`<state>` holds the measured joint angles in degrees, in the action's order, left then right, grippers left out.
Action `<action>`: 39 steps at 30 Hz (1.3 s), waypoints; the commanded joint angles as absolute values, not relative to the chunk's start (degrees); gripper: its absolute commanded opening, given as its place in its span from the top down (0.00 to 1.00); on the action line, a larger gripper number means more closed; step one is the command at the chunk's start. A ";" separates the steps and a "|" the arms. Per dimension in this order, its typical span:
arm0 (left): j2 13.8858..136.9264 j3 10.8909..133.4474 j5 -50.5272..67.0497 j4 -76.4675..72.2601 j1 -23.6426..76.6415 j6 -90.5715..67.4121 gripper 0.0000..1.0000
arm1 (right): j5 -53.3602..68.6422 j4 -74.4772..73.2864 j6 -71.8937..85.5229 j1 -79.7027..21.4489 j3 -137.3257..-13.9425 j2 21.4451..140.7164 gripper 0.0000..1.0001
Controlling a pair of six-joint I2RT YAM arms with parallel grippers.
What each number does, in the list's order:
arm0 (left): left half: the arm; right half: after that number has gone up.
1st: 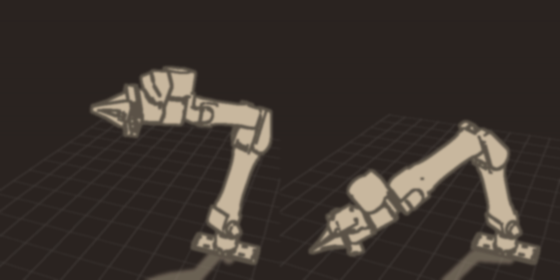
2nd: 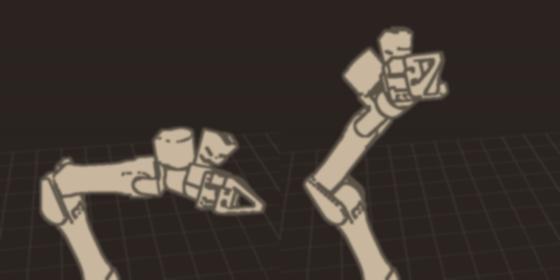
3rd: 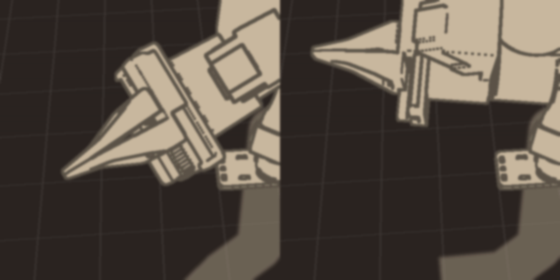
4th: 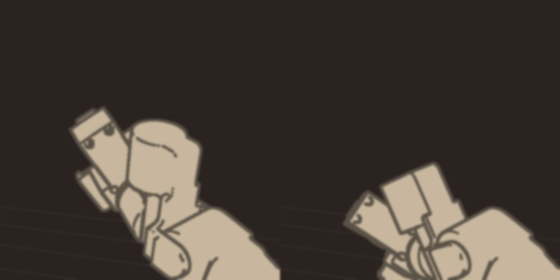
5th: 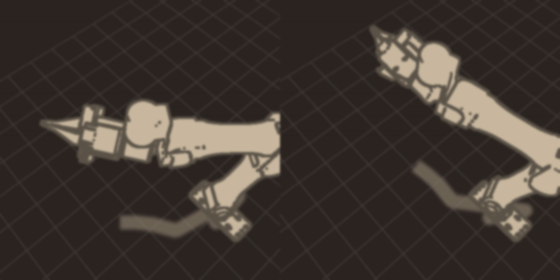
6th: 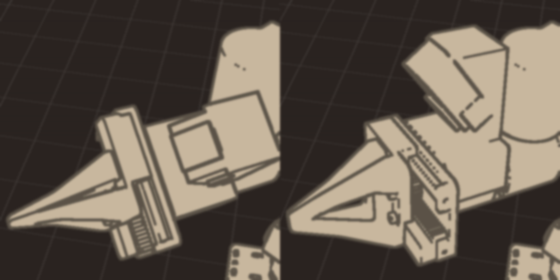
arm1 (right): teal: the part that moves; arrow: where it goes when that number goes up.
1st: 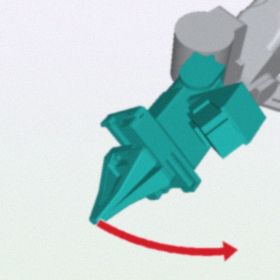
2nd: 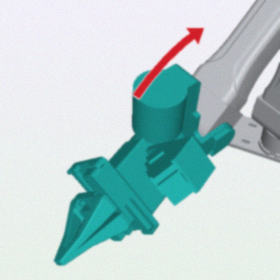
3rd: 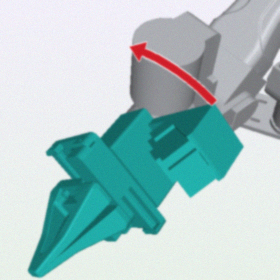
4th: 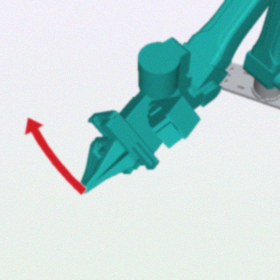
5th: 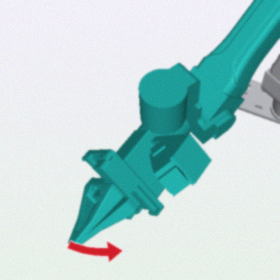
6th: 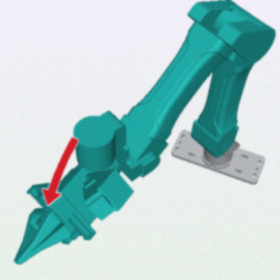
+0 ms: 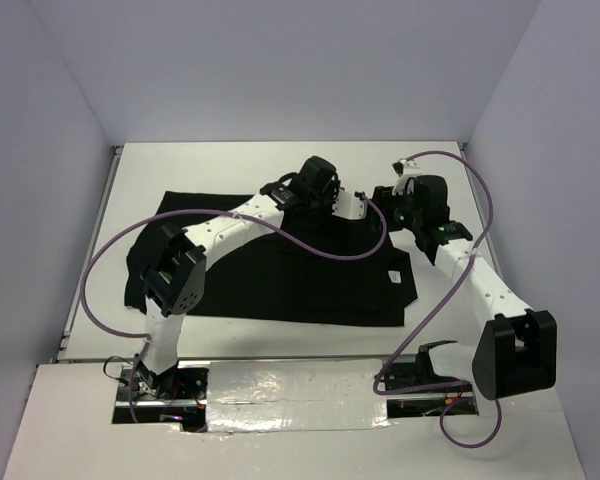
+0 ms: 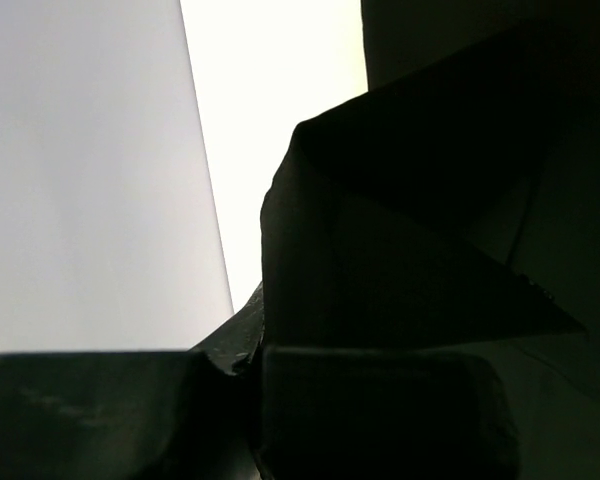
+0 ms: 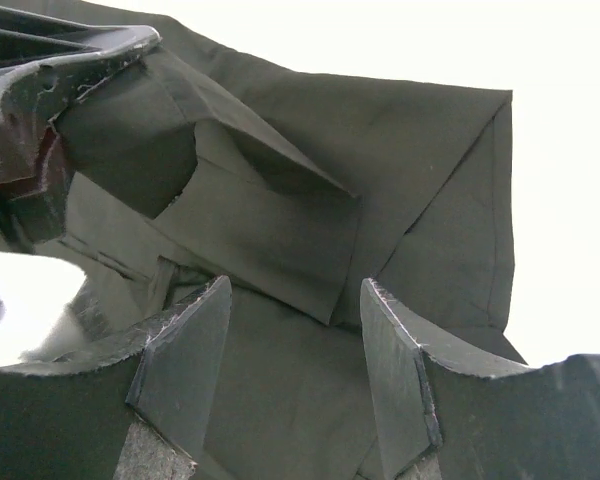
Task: Fold and stack the long sleeve shirts
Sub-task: Fold the shirt
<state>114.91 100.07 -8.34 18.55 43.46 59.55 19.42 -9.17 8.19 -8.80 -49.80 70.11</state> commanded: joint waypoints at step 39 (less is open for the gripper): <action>115.49 118.92 25.92 53.91 31.50 28.95 0.32 | 22.23 -4.67 27.94 -10.81 -50.08 79.53 0.57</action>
<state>118.89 117.78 21.30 59.92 39.72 45.36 18.68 -9.32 24.93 -8.71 -47.46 76.51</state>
